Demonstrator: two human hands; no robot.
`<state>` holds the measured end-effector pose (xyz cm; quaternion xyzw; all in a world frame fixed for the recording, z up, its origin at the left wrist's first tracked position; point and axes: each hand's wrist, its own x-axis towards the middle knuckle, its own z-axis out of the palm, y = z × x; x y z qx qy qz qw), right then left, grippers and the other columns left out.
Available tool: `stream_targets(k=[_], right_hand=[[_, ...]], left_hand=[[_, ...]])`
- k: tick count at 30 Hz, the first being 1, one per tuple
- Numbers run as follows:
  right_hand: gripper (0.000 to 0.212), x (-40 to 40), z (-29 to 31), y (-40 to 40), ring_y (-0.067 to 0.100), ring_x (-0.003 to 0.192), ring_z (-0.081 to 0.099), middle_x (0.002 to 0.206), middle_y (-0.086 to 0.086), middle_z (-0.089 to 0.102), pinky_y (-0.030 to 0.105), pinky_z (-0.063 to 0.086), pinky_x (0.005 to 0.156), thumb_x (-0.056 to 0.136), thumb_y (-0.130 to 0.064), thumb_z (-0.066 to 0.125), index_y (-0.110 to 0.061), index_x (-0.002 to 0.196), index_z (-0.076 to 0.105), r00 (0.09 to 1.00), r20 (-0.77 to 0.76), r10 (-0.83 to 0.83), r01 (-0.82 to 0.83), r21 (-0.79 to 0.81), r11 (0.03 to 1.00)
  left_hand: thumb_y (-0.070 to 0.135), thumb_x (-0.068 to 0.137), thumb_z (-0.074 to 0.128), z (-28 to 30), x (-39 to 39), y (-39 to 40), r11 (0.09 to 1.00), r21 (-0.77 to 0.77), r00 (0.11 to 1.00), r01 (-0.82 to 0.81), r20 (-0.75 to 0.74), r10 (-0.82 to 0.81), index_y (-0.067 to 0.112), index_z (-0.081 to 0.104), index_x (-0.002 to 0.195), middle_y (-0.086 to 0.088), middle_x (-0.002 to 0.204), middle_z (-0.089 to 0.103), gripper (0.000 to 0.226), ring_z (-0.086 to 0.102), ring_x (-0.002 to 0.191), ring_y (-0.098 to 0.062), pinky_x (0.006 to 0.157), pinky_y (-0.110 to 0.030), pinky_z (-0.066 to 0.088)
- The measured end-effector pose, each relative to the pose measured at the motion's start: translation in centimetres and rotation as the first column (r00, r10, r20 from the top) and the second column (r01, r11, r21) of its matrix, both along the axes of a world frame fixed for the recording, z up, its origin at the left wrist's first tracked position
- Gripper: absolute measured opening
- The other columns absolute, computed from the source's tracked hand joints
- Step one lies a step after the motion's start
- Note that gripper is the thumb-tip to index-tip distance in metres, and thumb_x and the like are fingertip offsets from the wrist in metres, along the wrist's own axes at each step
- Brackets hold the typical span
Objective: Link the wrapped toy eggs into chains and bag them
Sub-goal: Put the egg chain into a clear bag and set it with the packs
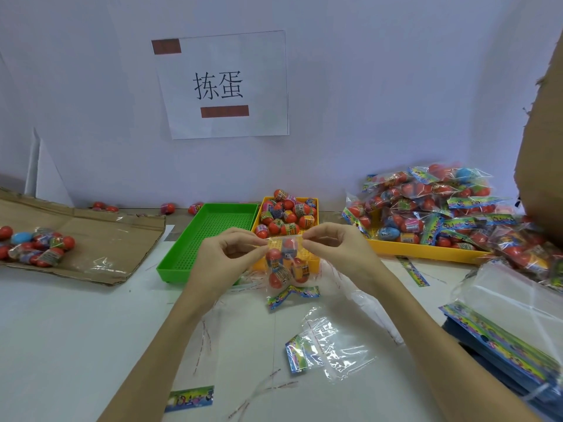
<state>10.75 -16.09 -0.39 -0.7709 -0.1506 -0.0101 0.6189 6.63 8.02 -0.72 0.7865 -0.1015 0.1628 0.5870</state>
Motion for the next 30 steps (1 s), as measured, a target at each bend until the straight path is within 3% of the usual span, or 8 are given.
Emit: stream_targets(k=[3, 8, 12, 16, 18, 22, 26, 30], right_hand=[[0.009, -0.1, 0.0, 0.2, 0.013, 0.086, 0.072, 0.087, 0.0, 0.075, 0.023, 0.059, 0.078, 0.087, -0.014, 0.081, -0.016, 0.089, 0.073, 1.0, 0.012, 0.026, -0.026, 0.016, 1.0], [0.02, -0.4, 0.5, 0.5, 0.018, 0.087, 0.075, 0.099, 0.015, 0.071, 0.027, 0.061, 0.081, 0.092, -0.007, 0.074, -0.01, 0.098, 0.056, 1.0, 0.011, 0.015, -0.016, 0.043, 0.999], [0.02, -0.8, 0.6, 1.3, 0.015, 0.082, 0.07, 0.094, 0.01, 0.067, 0.03, 0.06, 0.083, 0.097, -0.003, 0.065, -0.014, 0.106, 0.052, 0.999, 0.039, -0.01, 0.009, 0.037, 0.999], [0.023, -1.2, 1.1, 1.9, 0.01, 0.079, 0.066, 0.085, -0.002, 0.068, 0.028, 0.06, 0.08, 0.098, -0.004, 0.064, -0.019, 0.113, 0.054, 0.995, 0.04, 0.088, -0.087, -0.034, 0.996], [0.025, -1.5, 1.3, 2.2, 0.01, 0.079, 0.068, 0.081, -0.008, 0.069, 0.027, 0.061, 0.081, 0.098, -0.007, 0.066, -0.021, 0.116, 0.055, 0.987, 0.046, 0.155, -0.153, -0.047, 0.987], [0.024, -1.7, 1.5, 2.7, 0.01, 0.088, 0.071, 0.092, -0.006, 0.072, 0.024, 0.061, 0.081, 0.095, -0.017, 0.072, -0.023, 0.116, 0.06, 0.989, 0.106, 0.102, -0.098, -0.039, 0.994], [0.019, -1.2, 1.9, 1.6, 0.006, 0.094, 0.071, 0.1, -0.012, 0.074, 0.025, 0.061, 0.081, 0.094, -0.034, 0.073, -0.029, 0.113, 0.072, 0.995, 0.084, 0.057, -0.05, -0.081, 0.995], [0.015, -0.9, 1.7, 1.0, 0.006, 0.092, 0.071, 0.094, -0.01, 0.077, 0.024, 0.06, 0.08, 0.09, -0.033, 0.077, -0.023, 0.101, 0.08, 0.996, 0.081, 0.024, -0.015, -0.107, 0.994]], left_hand=[[0.007, 0.082, 0.085, -0.1, 0.0, -0.3, 1.0, -0.023, 1.0, -0.018, -0.008, 0.018, 0.013, 0.083, 0.092, 0.003, 0.097, 0.077, 0.011, 0.074, 0.084, -0.007, 0.072, -0.019, 0.059], [0.005, 0.081, 0.085, -0.2, 0.0, -0.4, 0.996, -0.09, 0.999, -0.011, -0.04, 0.007, 0.012, 0.081, 0.091, -0.002, 0.091, 0.079, 0.013, 0.074, 0.085, -0.011, 0.078, -0.023, 0.061], [0.007, 0.086, 0.083, -0.2, 0.0, -0.4, 0.997, -0.066, 0.996, 0.047, -0.077, -0.052, 0.016, 0.074, 0.101, -0.004, 0.095, 0.076, 0.02, 0.07, 0.084, -0.012, 0.078, -0.026, 0.059], [0.033, 0.088, 0.079, -0.1, -0.2, -0.9, 0.989, -0.054, 0.986, 0.14, -0.08, -0.144, 0.027, 0.066, 0.12, 0.006, 0.113, 0.071, 0.035, 0.069, 0.103, -0.009, 0.088, -0.025, 0.058], [0.043, 0.089, 0.079, 0.0, -0.4, -1.4, 0.987, -0.037, 0.982, 0.159, -0.098, -0.162, 0.028, 0.07, 0.12, 0.008, 0.111, 0.075, 0.035, 0.071, 0.103, -0.009, 0.085, -0.024, 0.059], [0.031, 0.089, 0.078, -0.2, -0.3, -1.9, 0.987, -0.079, 0.982, 0.139, -0.118, -0.148, 0.021, 0.08, 0.099, -0.001, 0.094, 0.079, 0.014, 0.076, 0.087, -0.014, 0.071, -0.021, 0.059], [0.021, 0.091, 0.079, -0.3, 0.2, -1.7, 0.967, -0.253, 0.993, -0.001, -0.117, -0.03, 0.016, 0.079, 0.105, -0.006, 0.104, 0.079, 0.015, 0.075, 0.103, -0.028, 0.085, -0.039, 0.062], [0.018, 0.091, 0.079, -0.2, 0.2, -1.6, 0.925, -0.375, 0.99, -0.066, -0.144, 0.013, 0.019, 0.08, 0.094, -0.003, 0.1, 0.078, 0.003, 0.076, 0.093, -0.024, 0.07, -0.03, 0.061]])
